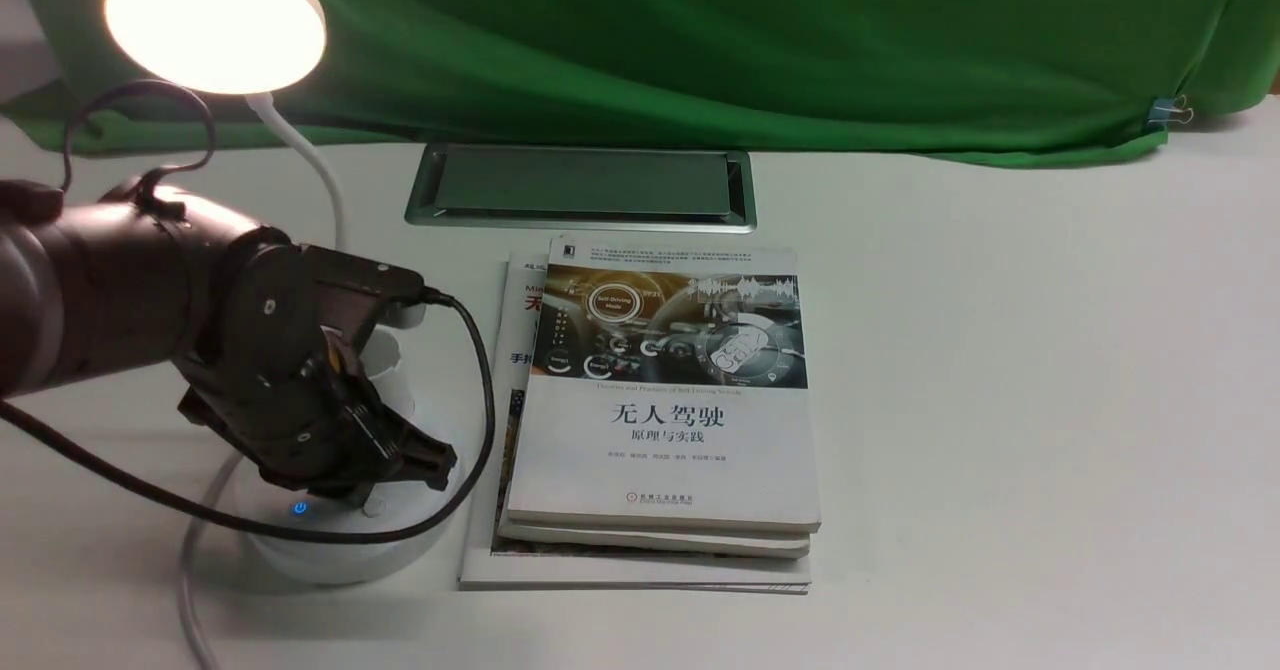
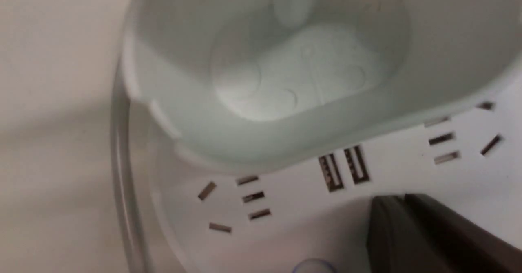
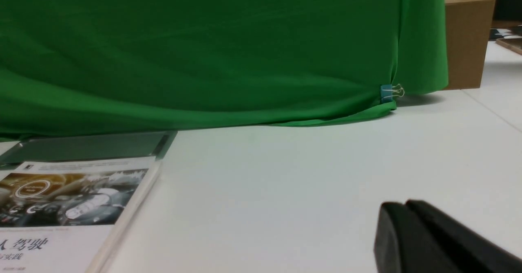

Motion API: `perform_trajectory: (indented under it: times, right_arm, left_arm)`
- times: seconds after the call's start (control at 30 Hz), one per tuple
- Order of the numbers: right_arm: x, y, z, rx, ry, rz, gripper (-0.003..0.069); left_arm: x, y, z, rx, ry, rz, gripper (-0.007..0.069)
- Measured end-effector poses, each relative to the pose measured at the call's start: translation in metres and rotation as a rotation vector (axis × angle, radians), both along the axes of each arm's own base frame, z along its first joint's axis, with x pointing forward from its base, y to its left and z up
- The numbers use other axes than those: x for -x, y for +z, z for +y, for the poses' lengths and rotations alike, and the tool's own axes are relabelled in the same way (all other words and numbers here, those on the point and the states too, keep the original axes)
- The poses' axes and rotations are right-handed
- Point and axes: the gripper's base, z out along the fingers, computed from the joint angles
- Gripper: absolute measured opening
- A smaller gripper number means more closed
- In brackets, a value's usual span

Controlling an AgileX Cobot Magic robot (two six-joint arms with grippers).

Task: Turn off the desk lamp on the white desktop by hand.
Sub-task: 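Press the power button on the round power strip under the lamp with the left gripper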

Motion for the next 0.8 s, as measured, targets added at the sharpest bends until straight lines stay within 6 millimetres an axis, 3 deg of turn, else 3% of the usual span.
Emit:
perform_trajectory:
  times: [0.3, 0.6, 0.8]
  right_arm:
    - [0.0, 0.0, 0.0, 0.0, 0.0, 0.0, 0.0036]
    - [0.0, 0.0, 0.0, 0.0, 0.0, 0.0, 0.0036]
    - [0.0, 0.0, 0.0, 0.0, 0.0, 0.0, 0.0036]
  left_arm:
    - [-0.001, 0.032, -0.001, 0.028, 0.005, -0.074, 0.0008]
    - [0.004, -0.003, -0.003, 0.047, 0.018, 0.036, 0.0008]
    - [0.006, 0.001, -0.002, 0.046, 0.013, 0.028, 0.0008]
